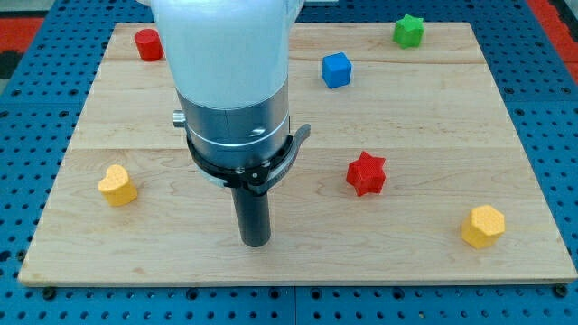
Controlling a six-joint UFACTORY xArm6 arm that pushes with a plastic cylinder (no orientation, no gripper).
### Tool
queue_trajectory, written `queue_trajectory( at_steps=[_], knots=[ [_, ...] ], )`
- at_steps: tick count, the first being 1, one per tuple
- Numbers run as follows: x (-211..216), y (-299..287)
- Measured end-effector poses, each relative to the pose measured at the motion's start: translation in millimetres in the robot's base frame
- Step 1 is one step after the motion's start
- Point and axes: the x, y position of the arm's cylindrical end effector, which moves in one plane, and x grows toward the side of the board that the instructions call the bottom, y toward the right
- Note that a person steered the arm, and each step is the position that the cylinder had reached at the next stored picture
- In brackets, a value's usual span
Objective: Arrange the yellow blocks and blue triangle in a row
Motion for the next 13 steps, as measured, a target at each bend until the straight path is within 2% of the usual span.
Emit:
queue_trajectory(
  at_steps=[1, 2, 3, 4, 5, 6, 9, 10, 11, 12, 13],
  knots=[
    [-3, 21],
    [1, 131],
    [36, 205],
    [47, 220],
    [46, 292],
    [27, 277],
    [-68, 197],
    [-71, 235],
    [-86, 194],
    [-94, 110],
    [-91, 129]
  ],
)
